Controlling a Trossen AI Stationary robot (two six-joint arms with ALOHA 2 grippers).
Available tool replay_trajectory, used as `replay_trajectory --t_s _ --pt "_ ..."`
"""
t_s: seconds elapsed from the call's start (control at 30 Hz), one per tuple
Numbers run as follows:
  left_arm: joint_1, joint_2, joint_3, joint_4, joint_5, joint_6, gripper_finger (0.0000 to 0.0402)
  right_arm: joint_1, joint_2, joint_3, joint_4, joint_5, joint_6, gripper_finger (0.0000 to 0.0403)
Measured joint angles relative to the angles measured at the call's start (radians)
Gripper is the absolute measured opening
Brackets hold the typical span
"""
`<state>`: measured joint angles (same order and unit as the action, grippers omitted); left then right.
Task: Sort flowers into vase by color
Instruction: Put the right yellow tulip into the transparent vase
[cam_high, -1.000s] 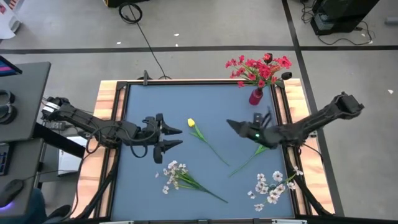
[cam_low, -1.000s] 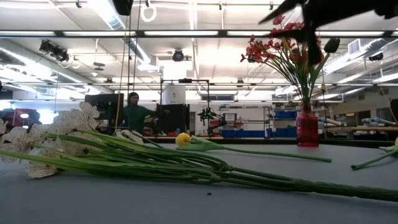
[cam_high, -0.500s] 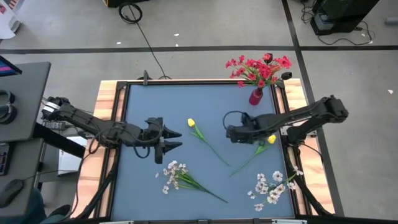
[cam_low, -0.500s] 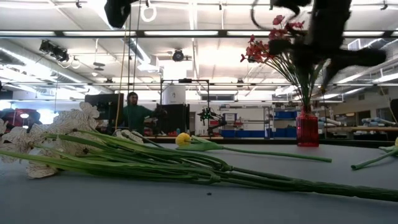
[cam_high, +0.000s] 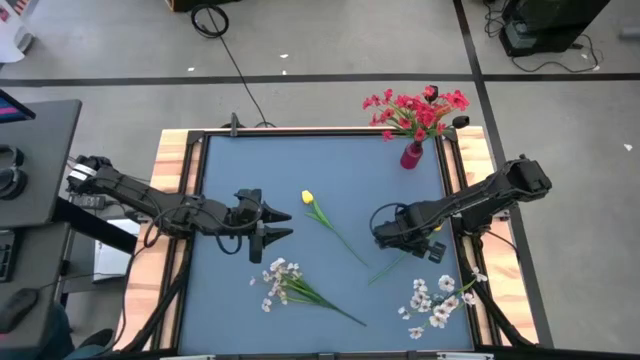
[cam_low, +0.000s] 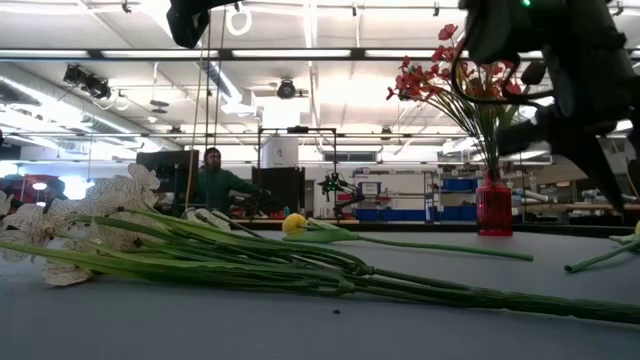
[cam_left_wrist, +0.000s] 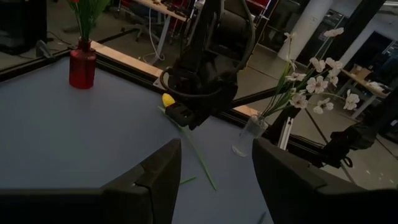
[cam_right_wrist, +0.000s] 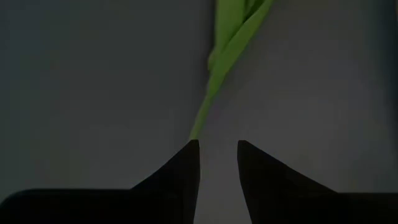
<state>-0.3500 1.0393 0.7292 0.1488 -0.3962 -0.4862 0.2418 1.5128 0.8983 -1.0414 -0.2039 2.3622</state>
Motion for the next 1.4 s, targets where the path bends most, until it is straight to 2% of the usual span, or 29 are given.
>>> replay_trajectory --t_s 0.23,0.43,0.67,0.87,1.13,1.4 --pt "0.0 0.0 0.0 -0.026 0.0 0.0 0.0203 -0.038 -0.008 -0.092 0.05 0.024 0.002 0.0117" --pt "0.0 0.0 0.0 -0.053 0.0 -0.001 0.0203 -0.048 -0.01 -0.177 0.179 0.022 0.0 0.0117" --pt "0.0 0.0 0.0 -0.057 0.0 -0.001 0.0203 -0.054 -0.015 -0.215 0.207 0.036 -0.012 0.011" --pt "0.0 0.0 0.0 -0.056 0.0 -0.001 0.0203 -0.054 -0.014 -0.218 0.216 0.059 -0.033 0.0082" --pt "0.0 0.0 0.0 -0.056 0.0 0.003 0.0203 -0.032 -0.012 -0.196 0.232 0.093 -0.051 0.0013" --pt "0.0 0.0 0.0 -0.056 -0.001 0.003 0.0203 -0.02 -0.007 -0.11 0.23 0.207 -0.078 0.0009"
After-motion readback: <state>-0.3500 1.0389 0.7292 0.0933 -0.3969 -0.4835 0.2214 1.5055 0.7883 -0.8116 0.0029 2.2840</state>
